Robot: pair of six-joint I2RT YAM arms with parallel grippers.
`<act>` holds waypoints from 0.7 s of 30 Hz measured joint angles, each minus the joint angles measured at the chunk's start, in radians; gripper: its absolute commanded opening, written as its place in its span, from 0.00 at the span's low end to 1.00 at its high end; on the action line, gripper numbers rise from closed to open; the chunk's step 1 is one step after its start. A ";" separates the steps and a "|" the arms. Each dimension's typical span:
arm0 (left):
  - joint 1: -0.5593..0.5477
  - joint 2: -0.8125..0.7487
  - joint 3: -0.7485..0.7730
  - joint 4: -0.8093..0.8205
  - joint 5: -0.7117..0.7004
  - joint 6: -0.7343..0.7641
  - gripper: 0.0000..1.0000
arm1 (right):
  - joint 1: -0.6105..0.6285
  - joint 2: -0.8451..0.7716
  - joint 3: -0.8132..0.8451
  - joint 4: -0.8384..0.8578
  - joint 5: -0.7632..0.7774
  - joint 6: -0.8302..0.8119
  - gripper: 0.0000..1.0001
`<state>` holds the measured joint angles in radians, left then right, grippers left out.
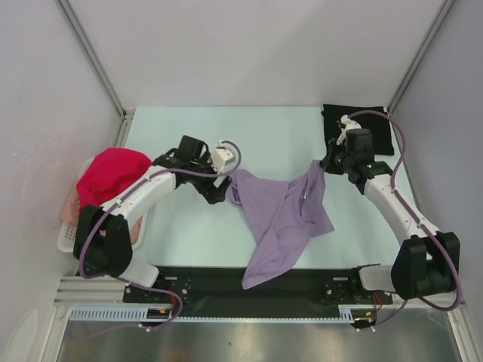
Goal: Fold and stack the t-shirts
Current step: Flatten the tshirt out
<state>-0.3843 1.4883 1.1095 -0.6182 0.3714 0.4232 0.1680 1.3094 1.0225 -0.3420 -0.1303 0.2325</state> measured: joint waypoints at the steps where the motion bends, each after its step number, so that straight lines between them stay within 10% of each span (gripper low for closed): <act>1: -0.038 0.001 -0.008 -0.002 -0.002 0.002 0.96 | -0.009 0.006 -0.006 0.001 0.021 0.006 0.00; 7: -0.352 0.016 -0.021 0.014 -0.027 0.007 1.00 | -0.093 0.077 -0.050 0.035 0.078 0.053 0.51; 14: -0.614 0.124 -0.021 0.096 -0.109 0.004 1.00 | -0.192 0.111 -0.093 0.021 0.123 0.111 0.64; 21: -0.625 0.183 -0.016 0.177 -0.210 -0.022 1.00 | -0.024 -0.198 -0.321 -0.003 0.099 0.230 0.72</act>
<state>-1.0092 1.6714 1.0939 -0.4412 0.1616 0.4015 0.1440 1.1114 0.7017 -0.3447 -0.0311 0.4622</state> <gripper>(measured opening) 0.996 0.710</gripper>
